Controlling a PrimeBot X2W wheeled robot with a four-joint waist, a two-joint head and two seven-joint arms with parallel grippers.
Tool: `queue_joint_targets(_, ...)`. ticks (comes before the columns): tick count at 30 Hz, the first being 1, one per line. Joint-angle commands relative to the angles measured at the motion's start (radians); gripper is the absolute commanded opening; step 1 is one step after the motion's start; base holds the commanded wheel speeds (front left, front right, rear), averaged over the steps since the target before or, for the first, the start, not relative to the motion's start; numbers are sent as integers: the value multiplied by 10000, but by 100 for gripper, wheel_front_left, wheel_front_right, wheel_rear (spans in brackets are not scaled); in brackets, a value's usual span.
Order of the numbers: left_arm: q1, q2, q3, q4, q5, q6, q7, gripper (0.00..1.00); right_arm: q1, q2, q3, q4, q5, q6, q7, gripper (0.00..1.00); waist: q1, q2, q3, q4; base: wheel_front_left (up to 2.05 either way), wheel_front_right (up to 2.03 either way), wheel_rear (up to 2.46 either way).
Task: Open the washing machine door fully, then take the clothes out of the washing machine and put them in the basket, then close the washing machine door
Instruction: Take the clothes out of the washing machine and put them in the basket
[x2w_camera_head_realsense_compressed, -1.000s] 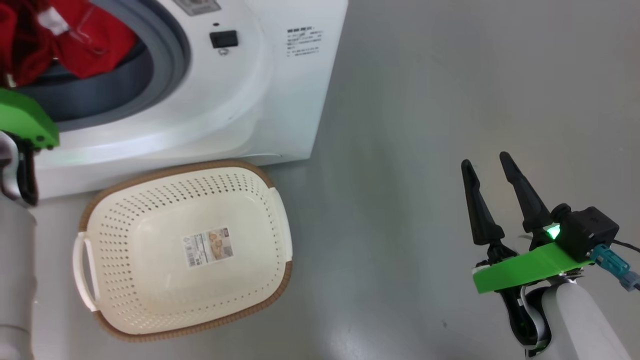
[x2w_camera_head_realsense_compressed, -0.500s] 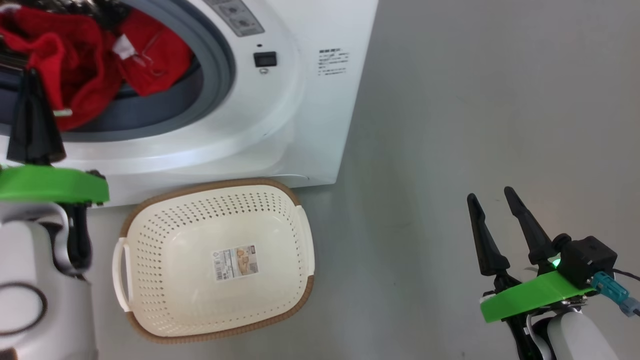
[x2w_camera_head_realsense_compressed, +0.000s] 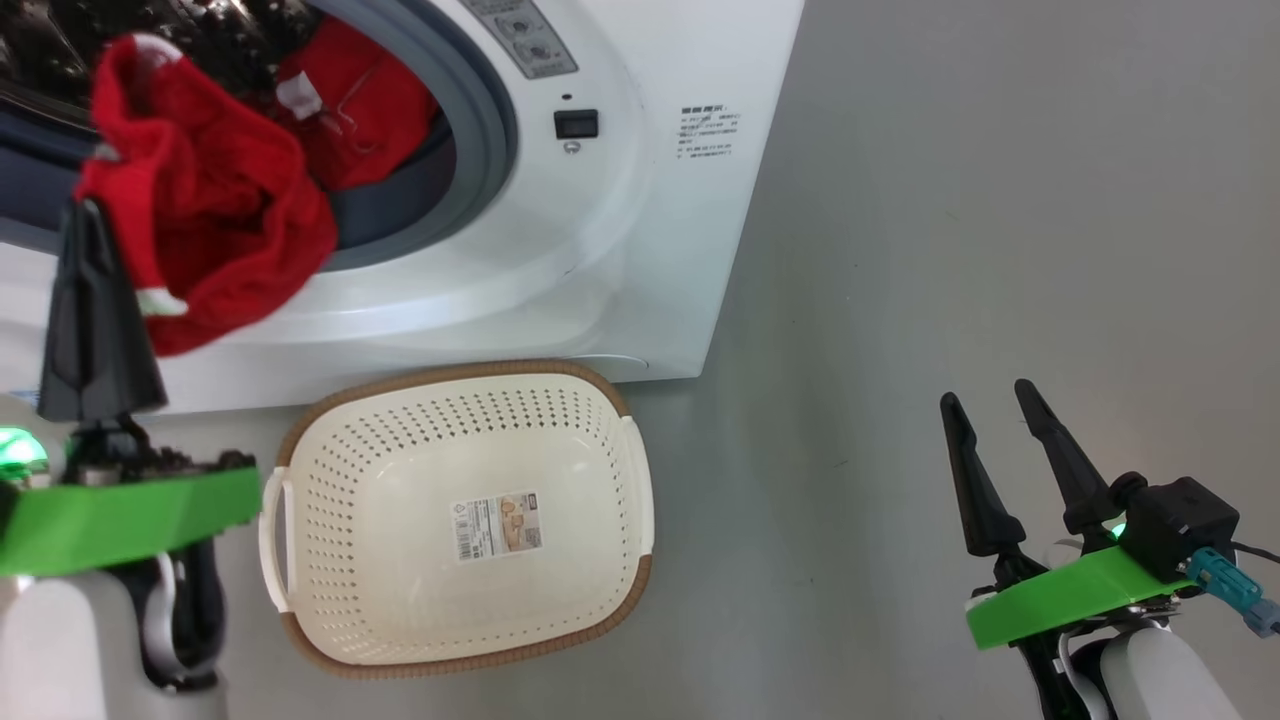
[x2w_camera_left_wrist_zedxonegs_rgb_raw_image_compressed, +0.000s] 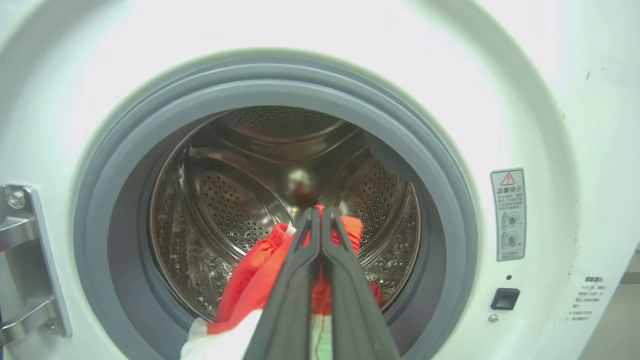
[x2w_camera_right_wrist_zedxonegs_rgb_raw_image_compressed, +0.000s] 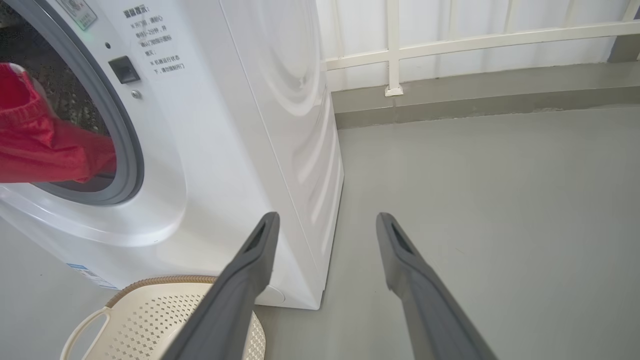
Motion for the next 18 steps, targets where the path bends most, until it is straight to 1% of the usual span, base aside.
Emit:
queue_joint_targets(1,352,212,18,-667,-291,-53,-76,0,192,-116,213,-243,-7,65,-65,100,0,0,22,26,0,0,0)
queue_joint_targets(5,629,208,-312,-1349,-544,63,-76,0,172,-128,226,-258,-10,65,-65,100,0,0,97,38,0,0,0)
queue_joint_targets(9,832,207,-639,-2316,-746,417,-76,0,81,-126,222,-291,-12,65,-65,100,0,0,238,33,0,0,0)
queue_joint_targets(11,992,206,-892,-2535,-926,584,-76,0,41,-116,216,-298,-15,65,-65,100,0,0,293,33,0,0,0)
queue_joint_targets(13,1205,206,-1199,-2324,-991,683,-76,0,18,-97,206,-303,-22,65,-65,100,0,0,368,32,0,0,0)
queue_joint_targets(16,1363,206,-1478,-1603,-1268,783,-76,0,-62,-67,237,-279,-18,65,-65,100,0,0,505,4,0,0,0)
queue_joint_targets(18,1334,205,-1586,-1020,-1389,672,-76,0,-143,-43,249,-291,-18,65,-65,100,0,0,642,-26,0,0,0)
